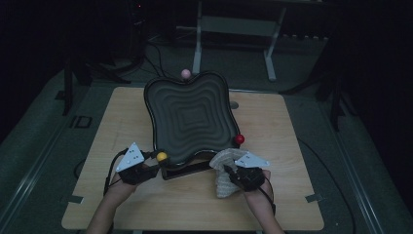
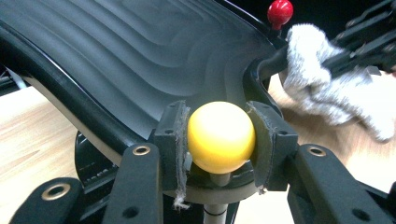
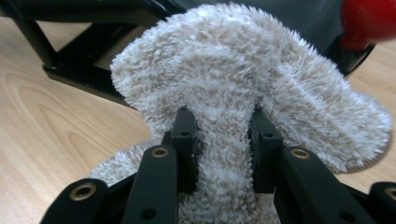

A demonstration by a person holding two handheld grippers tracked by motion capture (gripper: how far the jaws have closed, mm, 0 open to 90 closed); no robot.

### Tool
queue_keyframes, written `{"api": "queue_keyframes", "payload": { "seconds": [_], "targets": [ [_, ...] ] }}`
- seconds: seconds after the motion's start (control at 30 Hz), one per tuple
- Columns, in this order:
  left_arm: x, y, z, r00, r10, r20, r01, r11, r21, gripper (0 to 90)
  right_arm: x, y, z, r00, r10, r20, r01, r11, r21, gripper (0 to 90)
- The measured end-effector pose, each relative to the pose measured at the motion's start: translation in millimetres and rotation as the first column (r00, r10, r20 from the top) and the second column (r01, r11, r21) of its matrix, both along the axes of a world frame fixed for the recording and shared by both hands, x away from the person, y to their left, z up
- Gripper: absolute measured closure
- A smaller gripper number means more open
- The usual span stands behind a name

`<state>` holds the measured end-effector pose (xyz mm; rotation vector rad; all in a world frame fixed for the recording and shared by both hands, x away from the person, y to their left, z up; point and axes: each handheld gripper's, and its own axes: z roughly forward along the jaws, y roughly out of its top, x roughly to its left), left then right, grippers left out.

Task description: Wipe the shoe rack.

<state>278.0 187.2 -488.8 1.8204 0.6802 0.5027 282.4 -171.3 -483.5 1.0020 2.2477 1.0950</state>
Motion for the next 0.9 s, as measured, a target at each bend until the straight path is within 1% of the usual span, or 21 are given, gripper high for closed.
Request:
{"api": "queue_keyframes", "payload": {
  "seconds": [0.07, 0.1, 0.13, 0.17, 0.23, 0.27, 0.3, 0.37, 0.4, 0.47, 0.5, 0.53, 0.6, 0.63, 0.7, 0.8, 0.83, 0.87, 0.9],
  "targets": [
    [0.4, 1.0, -0.4, 1.0, -0.005, -0.001, 0.005, 1.0, -0.005, 59.2, -2.2, 0.5, 10.8, 0.9994, 0.003, 0.036, -0.003, 1.0, 0.016, 69.1],
    [0.7, 1.2, -0.4, 1.0, -0.006, -0.001, 0.006, 1.0, -0.005, 59.3, -1.9, 0.7, 12.2, 0.999, 0.002, 0.045, -0.003, 1.0, 0.017, 69.1],
    [0.7, 1.1, -0.3, 1.0, -0.005, -0.001, 0.005, 1.0, -0.004, 59.2, -0.7, 1.0, 11.4, 0.9991, 0.0, 0.042, -0.001, 1.0, 0.02, 69.1],
    [0.7, 0.9, -0.1, 1.0, -0.005, -0.002, 0.005, 1.0, -0.003, 59.3, 1.0, 1.6, 7.3, 0.9995, -0.002, 0.03, 0.001, 1.0, 0.016, 69.1],
    [0.9, 0.8, -0.1, 1.0, -0.005, -0.002, 0.005, 1.0, -0.003, 59.3, 3.4, 4.0, -4.2, 1.0, -0.001, 0.004, 0.001, 1.0, -0.001, 69.1],
    [0.9, 0.8, -0.1, 1.0, -0.005, -0.002, 0.005, 1.0, -0.003, 59.2, 4.3, 5.0, -7.5, 0.9999, 0.006, -0.015, -0.006, 1.0, -0.009, 69.1],
    [0.9, 0.8, 0.0, 1.0, -0.006, -0.002, 0.006, 1.0, -0.001, 59.2, 3.8, 6.1, -8.2, 0.9998, 0.009, -0.02, -0.01, 1.0, -0.013, 69.0],
    [1.0, 1.0, 0.0, 1.0, -0.008, -0.003, 0.008, 1.0, -0.001, 59.3, 1.0, 8.2, -3.4, 0.9997, 0.021, -0.015, -0.021, 1.0, -0.002, 69.0],
    [1.2, 1.3, -0.1, 0.9999, -0.01, -0.003, 0.01, 0.9999, -0.003, 59.3, -0.8, 9.3, 0.2, 0.9996, 0.029, -0.005, -0.029, 1.0, 0.005, 69.0],
    [1.5, 1.9, -0.1, 0.9999, -0.013, -0.005, 0.013, 0.9999, -0.005, 59.3, -3.1, 12.4, 4.0, 0.9992, 0.035, 0.019, -0.035, 0.999, 0.001, 69.0],
    [1.5, 1.8, 0.0, 0.9999, -0.013, -0.005, 0.013, 0.9999, -0.004, 59.3, -2.1, 13.2, 2.2, 0.9992, 0.035, 0.017, -0.035, 0.999, -0.001, 69.0],
    [1.5, 1.6, 0.1, 0.9999, -0.011, -0.005, 0.011, 0.9999, -0.003, 59.3, -0.2, 13.9, -2.2, 0.9995, 0.031, 0.005, -0.031, 1.0, -0.001, 69.0],
    [1.5, 1.8, 0.1, 0.9999, -0.013, -0.005, 0.013, 0.9999, -0.003, 59.3, 3.1, 16.2, -12.5, 0.9991, 0.032, -0.03, -0.032, 0.999, -0.016, 68.9],
    [1.4, 1.8, 0.1, 0.9999, -0.014, -0.005, 0.014, 0.9999, -0.002, 59.3, 2.8, 18.7, -14.8, 0.9982, 0.041, -0.043, -0.042, 0.999, -0.026, 68.9],
    [1.3, 1.5, 0.4, 0.9999, -0.012, -0.005, 0.012, 0.9999, 0.002, 59.3, -0.1, 23.4, -11.5, 0.9974, 0.062, -0.038, -0.063, 0.998, -0.026, 68.9],
    [1.5, 1.9, 0.4, 0.9999, -0.015, -0.007, 0.015, 0.9999, 0.0, 59.3, -3.1, 28.5, -0.9, 0.997, 0.077, -0.001, -0.077, 0.997, -0.019, 68.9],
    [1.6, 1.9, 0.5, 0.9998, -0.016, -0.007, 0.016, 0.9999, 0.001, 59.3, -2.1, 29.7, -0.8, 0.9972, 0.074, 0.004, -0.074, 0.997, -0.022, 68.9],
    [1.6, 1.7, 0.7, 0.9999, -0.016, -0.007, 0.016, 0.9999, 0.003, 59.4, 0.1, 30.7, -3.6, 0.9975, 0.07, -0.001, -0.07, 0.997, -0.027, 69.0],
    [1.7, 1.7, 0.7, 0.9999, -0.016, -0.007, 0.016, 0.9999, 0.002, 59.3, 3.0, 31.4, -7.9, 0.9977, 0.066, -0.017, -0.067, 0.997, -0.03, 69.0]
  ]
}}
